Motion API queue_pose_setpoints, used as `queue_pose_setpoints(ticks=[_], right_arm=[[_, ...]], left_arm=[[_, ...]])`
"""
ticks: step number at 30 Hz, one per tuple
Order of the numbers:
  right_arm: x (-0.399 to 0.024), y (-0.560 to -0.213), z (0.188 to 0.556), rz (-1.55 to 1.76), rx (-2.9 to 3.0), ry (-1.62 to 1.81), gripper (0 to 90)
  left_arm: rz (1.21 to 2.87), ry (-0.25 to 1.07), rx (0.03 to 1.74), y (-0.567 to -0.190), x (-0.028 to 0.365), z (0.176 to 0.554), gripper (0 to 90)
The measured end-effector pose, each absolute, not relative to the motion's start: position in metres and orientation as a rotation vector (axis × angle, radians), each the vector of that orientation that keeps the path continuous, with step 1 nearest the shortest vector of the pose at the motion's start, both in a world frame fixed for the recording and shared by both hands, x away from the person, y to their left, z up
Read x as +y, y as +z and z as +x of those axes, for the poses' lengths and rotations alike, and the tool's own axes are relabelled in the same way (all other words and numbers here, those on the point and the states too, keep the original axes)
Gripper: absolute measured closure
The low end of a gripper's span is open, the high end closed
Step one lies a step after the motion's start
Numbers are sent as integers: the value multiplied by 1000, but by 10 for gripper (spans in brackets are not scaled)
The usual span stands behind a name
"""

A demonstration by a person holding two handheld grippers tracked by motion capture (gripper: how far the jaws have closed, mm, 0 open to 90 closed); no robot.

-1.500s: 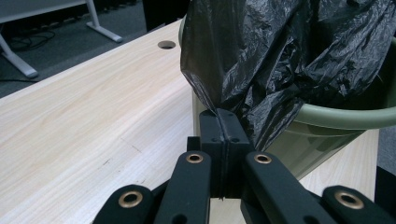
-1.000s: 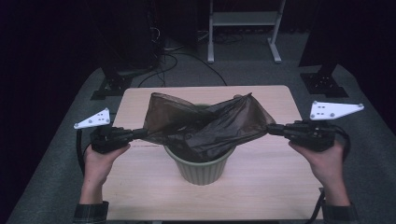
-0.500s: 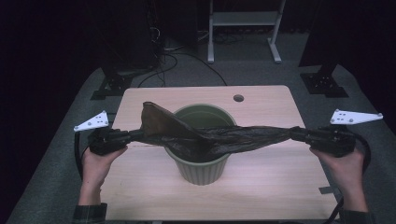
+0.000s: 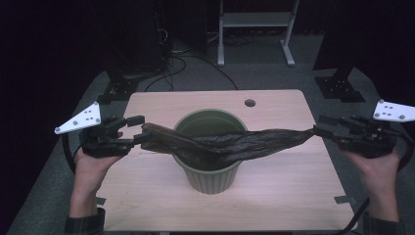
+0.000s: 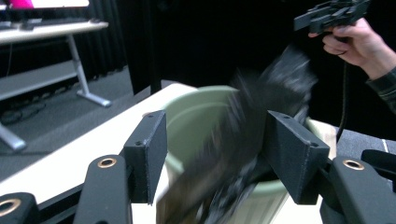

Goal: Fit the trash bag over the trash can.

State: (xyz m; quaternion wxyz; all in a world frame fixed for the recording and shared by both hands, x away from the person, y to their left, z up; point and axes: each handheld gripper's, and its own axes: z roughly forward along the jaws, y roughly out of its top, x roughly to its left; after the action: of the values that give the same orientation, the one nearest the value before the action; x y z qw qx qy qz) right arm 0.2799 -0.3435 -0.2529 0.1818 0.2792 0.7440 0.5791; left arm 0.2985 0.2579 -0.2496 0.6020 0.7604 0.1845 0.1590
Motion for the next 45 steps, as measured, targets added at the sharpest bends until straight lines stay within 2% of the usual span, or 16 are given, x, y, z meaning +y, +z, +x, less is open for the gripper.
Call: queue_pose_setpoints(ticks=[11,19,25,35,37,43,45], right_arm=[[-289,-252,293,646,2238,1629,490],[-244,-257,301,550,2343,1625,489],[-214,-261,305,497,2390,1578,480],[-212,-265,314,541,2366,1557,461],[-212,-266,311,530,2369,1567,461],[-219,-270,305,539,2372,1558,449],[-222,-274,306,549,2387,1550,444]], left_arm=[[1847,360,276,-217,198,300,372],[1946,275,255,-243,173,307,375],[1997,263,279,-261,168,308,385],[2056,297,313,-268,160,318,404],[2075,300,319,-267,158,320,464],[2112,291,346,-270,154,332,815],[2107,294,370,-271,155,335,877]])
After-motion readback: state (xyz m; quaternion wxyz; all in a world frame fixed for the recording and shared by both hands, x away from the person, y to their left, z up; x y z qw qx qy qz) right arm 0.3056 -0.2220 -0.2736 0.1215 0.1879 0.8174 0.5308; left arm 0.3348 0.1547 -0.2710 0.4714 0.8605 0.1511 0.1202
